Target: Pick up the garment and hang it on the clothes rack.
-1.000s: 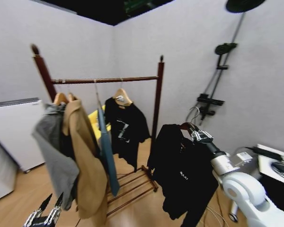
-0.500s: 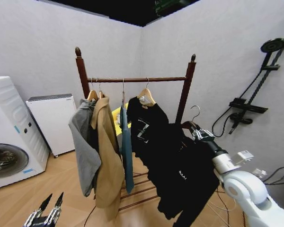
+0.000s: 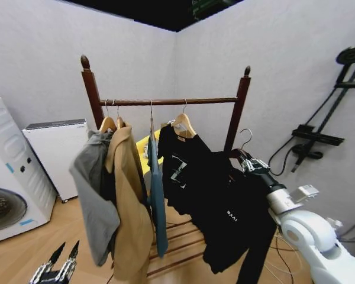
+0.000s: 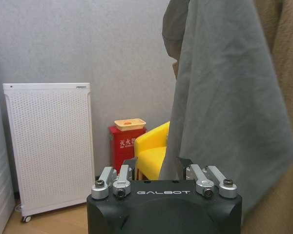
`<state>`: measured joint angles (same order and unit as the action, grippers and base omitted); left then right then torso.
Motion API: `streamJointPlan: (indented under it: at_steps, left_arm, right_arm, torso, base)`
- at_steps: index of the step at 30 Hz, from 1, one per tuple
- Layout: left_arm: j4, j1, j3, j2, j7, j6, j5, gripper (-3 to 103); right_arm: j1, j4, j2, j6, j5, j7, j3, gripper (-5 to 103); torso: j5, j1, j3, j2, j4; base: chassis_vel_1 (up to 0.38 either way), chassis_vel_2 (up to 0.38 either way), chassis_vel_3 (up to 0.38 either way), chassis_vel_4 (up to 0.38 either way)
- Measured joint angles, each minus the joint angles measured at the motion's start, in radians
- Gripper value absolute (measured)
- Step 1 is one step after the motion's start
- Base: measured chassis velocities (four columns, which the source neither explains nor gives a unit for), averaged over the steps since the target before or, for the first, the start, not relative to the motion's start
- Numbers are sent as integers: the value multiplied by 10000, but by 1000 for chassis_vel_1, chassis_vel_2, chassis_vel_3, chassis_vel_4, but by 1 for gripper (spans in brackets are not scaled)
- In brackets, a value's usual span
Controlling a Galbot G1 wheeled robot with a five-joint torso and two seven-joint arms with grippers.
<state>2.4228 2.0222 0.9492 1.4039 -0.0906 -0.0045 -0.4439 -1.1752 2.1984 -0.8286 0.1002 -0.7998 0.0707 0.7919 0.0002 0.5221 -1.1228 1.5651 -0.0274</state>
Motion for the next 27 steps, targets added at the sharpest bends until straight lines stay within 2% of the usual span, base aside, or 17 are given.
streamJointPlan:
  at_steps: [7,12,15,21,23,27]
  left_arm:
    - [0,-1,0,0,1,0,0,46]
    - [0,-2,0,-1,2,0,0,46]
    - [1,0,1,0,1,0,0,46]
    - [0,2,0,0,1,0,0,46]
    - [0,1,1,0,1,0,0,46]
    - [0,0,0,0,1,0,0,46]
  right_arm:
    - [622,289,455,316,-53,30,296,9]
    - [1631,534,1265,992,-758,401,439,9]
    - [2174,593,1632,1334,-1172,587,440,9]
    - [3450,126,2428,1725,-1710,543,-103,9]
    - [4253,-377,2886,1870,-2065,444,-457,9]
    - [4734,-879,3378,2092,-2555,238,-875,9]
  torso:
    - [-2,21,-8,-5,10]
    - [-4,9,-4,-2,-2]
    - [-2,-8,3,7,3]
    - [4,-13,3,12,1]
    - [-3,-4,1,8,6]
    - [-1,5,-3,3,6]
  base:
    - [-244,237,226,-208]
    - [-75,85,29,-21]
    - [76,-34,-58,14]
    - [46,-50,-54,61]
    - [0,0,0,0]
    - [0,0,0,0]
